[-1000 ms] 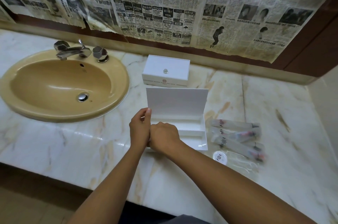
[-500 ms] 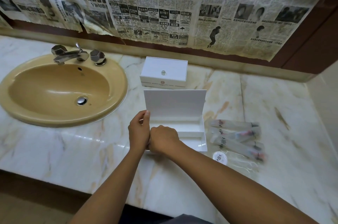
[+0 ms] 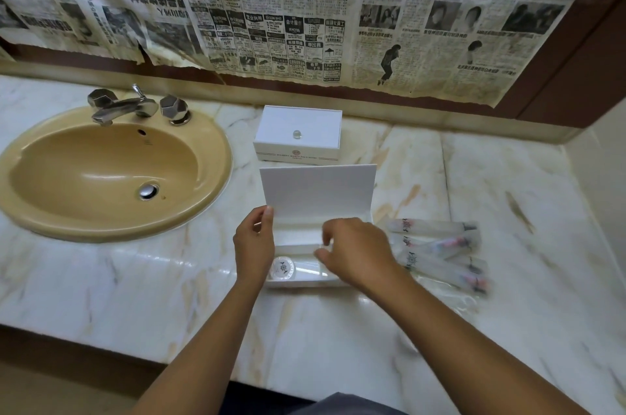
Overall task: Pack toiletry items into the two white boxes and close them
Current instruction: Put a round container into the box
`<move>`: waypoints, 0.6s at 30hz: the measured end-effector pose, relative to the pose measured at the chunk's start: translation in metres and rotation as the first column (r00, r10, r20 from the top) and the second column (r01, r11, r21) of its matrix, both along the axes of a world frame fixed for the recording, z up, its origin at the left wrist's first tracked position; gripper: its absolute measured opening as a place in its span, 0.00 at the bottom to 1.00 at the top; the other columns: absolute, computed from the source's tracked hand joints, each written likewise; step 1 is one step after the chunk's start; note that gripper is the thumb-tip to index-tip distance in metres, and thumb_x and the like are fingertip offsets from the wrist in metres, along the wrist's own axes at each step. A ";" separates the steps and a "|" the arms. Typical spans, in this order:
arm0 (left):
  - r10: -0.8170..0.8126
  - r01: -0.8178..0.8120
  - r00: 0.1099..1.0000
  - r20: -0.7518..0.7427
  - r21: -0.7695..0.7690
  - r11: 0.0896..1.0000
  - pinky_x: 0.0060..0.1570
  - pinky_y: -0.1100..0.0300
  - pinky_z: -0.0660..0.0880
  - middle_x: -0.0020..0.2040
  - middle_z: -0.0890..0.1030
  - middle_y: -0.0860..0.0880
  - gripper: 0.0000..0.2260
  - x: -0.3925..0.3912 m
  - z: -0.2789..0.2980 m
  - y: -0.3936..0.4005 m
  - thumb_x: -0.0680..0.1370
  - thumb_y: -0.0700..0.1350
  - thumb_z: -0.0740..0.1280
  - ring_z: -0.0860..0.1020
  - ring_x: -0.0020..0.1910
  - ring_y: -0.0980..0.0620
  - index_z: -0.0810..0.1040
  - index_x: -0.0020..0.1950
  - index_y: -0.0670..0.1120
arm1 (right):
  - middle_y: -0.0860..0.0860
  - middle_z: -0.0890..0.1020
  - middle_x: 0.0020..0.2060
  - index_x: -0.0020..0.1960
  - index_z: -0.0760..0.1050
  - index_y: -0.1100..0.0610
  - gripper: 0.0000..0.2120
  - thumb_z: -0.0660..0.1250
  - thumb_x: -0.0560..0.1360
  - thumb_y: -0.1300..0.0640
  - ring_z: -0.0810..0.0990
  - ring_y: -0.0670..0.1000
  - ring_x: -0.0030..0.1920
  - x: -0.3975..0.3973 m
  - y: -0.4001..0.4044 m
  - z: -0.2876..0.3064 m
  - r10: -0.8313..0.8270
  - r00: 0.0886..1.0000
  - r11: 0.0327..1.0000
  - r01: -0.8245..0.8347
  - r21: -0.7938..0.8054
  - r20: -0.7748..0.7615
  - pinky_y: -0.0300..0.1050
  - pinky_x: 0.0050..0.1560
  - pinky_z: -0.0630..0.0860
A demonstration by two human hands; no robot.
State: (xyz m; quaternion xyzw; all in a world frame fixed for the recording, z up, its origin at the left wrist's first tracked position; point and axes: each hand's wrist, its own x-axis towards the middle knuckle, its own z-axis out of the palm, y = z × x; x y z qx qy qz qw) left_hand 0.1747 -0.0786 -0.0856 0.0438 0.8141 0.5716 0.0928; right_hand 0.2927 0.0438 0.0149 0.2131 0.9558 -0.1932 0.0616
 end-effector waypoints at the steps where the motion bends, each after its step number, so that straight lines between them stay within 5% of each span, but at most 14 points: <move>1: -0.004 0.004 1.000 -0.001 0.000 1.000 0.47 0.67 0.73 0.50 0.83 0.55 0.11 0.000 0.000 0.000 0.82 0.52 0.63 0.80 0.49 0.58 0.82 0.55 0.48 | 0.50 0.80 0.49 0.51 0.76 0.52 0.10 0.66 0.73 0.49 0.78 0.55 0.51 0.012 0.011 -0.001 -0.035 0.999 0.999 0.035 0.002 0.018 0.45 0.44 0.69; 5: -0.005 0.005 1.000 -0.006 0.002 1.000 0.45 0.69 0.71 0.48 0.82 0.55 0.11 0.000 0.000 0.000 0.82 0.51 0.63 0.79 0.46 0.61 0.81 0.54 0.47 | 0.46 0.80 0.50 0.53 0.76 0.48 0.10 0.66 0.73 0.50 0.77 0.50 0.53 0.054 0.038 -0.011 -0.140 0.983 0.990 0.139 0.014 0.121 0.41 0.43 0.65; 12: -0.009 0.008 0.999 -0.039 -0.023 1.000 0.45 0.70 0.70 0.49 0.83 0.52 0.12 0.000 -0.001 0.000 0.82 0.51 0.62 0.79 0.46 0.58 0.81 0.54 0.46 | 0.45 0.78 0.46 0.53 0.72 0.49 0.10 0.66 0.72 0.55 0.74 0.49 0.43 0.069 0.049 -0.019 -0.233 0.969 0.973 0.231 0.029 0.086 0.41 0.38 0.64; 18: -0.019 0.018 0.999 -0.049 -0.022 1.000 0.46 0.70 0.70 0.49 0.82 0.52 0.11 0.000 -0.001 0.001 0.82 0.50 0.62 0.78 0.49 0.55 0.81 0.54 0.46 | 0.48 0.77 0.51 0.56 0.72 0.51 0.14 0.67 0.71 0.56 0.76 0.50 0.50 0.080 0.047 -0.036 -0.187 0.947 0.982 0.180 0.049 0.259 0.41 0.42 0.67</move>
